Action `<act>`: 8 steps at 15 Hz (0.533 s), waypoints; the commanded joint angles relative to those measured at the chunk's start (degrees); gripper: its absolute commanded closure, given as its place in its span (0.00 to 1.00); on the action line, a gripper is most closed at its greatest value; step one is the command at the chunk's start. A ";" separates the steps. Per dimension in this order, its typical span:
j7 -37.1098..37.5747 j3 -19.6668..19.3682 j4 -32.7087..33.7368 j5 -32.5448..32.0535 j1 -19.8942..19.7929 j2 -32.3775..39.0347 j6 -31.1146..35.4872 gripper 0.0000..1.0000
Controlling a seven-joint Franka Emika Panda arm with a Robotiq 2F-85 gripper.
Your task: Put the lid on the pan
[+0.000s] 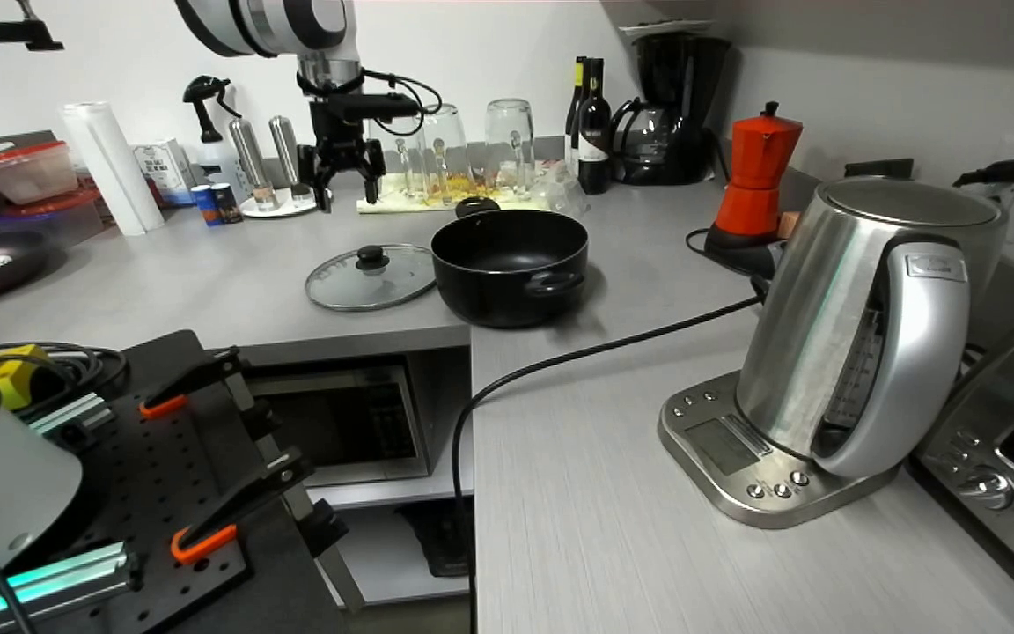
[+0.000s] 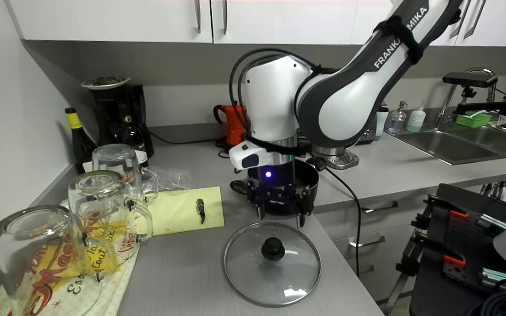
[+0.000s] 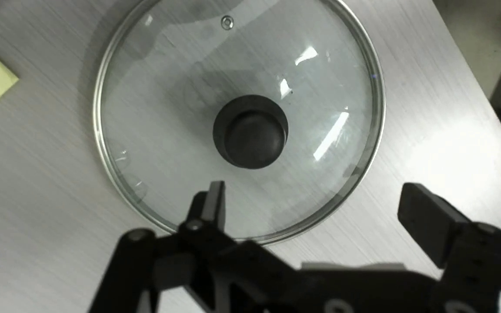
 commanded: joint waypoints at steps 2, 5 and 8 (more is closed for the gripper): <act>0.89 0.37 3.12 -2.72 0.80 5.89 3.66 0.00; 0.99 0.03 4.26 -3.86 0.86 8.41 5.26 0.00; 1.14 -0.42 5.33 -4.79 0.83 10.53 6.43 0.00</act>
